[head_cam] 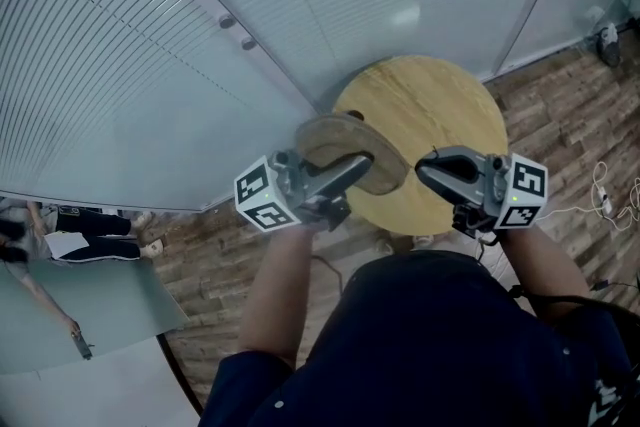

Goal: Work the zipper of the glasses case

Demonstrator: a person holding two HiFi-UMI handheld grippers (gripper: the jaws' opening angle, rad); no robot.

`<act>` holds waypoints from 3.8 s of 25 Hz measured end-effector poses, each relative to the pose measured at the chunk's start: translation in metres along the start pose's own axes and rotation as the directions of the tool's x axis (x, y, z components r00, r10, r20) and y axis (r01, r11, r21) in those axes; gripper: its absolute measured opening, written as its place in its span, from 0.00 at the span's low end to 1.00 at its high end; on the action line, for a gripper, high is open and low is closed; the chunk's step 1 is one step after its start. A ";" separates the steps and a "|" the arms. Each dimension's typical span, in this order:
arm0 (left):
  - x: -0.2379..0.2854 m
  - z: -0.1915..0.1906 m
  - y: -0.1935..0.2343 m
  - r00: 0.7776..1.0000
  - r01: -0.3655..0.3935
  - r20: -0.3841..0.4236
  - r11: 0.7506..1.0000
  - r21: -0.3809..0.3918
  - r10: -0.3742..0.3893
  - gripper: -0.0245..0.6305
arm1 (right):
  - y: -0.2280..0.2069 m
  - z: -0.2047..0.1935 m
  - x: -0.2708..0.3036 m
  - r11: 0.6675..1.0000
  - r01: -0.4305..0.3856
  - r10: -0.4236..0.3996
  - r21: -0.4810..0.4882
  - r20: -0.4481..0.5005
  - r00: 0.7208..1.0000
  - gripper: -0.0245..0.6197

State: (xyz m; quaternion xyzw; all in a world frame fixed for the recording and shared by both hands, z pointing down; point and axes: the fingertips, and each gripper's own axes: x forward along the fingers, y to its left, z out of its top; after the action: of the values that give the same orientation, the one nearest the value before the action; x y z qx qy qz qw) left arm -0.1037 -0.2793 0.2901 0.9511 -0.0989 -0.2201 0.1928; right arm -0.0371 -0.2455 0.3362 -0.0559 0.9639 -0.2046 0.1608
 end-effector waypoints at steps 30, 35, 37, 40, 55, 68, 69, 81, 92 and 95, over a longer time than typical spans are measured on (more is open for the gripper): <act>0.029 0.026 0.029 0.967 -0.073 0.233 0.988 -0.138 0.104 0.49 | -0.004 -0.039 0.024 0.992 0.044 -0.058 -0.119 -0.120 0.991 0.05; 0.029 0.022 0.031 0.968 -0.092 0.220 0.987 -0.130 0.119 0.49 | -0.007 -0.041 0.019 0.988 0.073 -0.092 -0.135 -0.141 0.986 0.06; 0.027 0.021 0.033 0.967 -0.107 0.217 0.986 -0.130 0.134 0.49 | -0.007 -0.043 0.015 0.988 0.073 -0.094 -0.134 -0.155 0.984 0.07; 0.024 0.019 0.036 0.965 -0.134 0.207 0.983 -0.126 0.158 0.49 | -0.008 -0.043 0.006 0.991 0.070 -0.089 -0.117 -0.165 0.982 0.21; -0.028 -0.033 0.073 0.893 -0.410 -0.098 0.883 0.229 0.440 0.50 | -0.087 -0.020 -0.057 0.872 0.455 -0.478 -0.181 -0.117 0.870 0.25; -0.088 -0.077 0.114 0.731 -0.582 -0.121 0.706 0.403 0.671 0.50 | -0.139 -0.013 -0.132 0.682 0.695 -0.716 -0.226 -0.010 0.698 0.21; -0.091 -0.079 0.116 0.723 -0.589 -0.120 0.697 0.409 0.680 0.50 | -0.142 -0.014 -0.137 0.669 0.706 -0.726 -0.233 -0.003 0.688 0.21; -0.109 -0.083 0.116 0.663 -0.630 -0.123 0.639 0.442 0.739 0.50 | -0.144 -0.011 -0.165 0.576 0.766 -0.793 -0.286 0.032 0.609 0.05; -0.099 -0.089 0.122 0.682 -0.611 -0.136 0.662 0.434 0.719 0.50 | -0.150 -0.013 -0.166 0.570 0.771 -0.797 -0.283 0.039 0.603 0.05; -0.094 -0.087 0.123 0.689 -0.602 -0.142 0.671 0.434 0.711 0.50 | -0.150 -0.011 -0.163 0.567 0.774 -0.799 -0.282 0.039 0.600 0.05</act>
State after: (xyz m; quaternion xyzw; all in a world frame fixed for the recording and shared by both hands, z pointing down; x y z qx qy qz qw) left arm -0.1599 -0.3364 0.4485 0.8891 -0.4457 0.0336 0.0982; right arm 0.1193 -0.3498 0.4545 -0.4906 0.8626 -0.1236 -0.0010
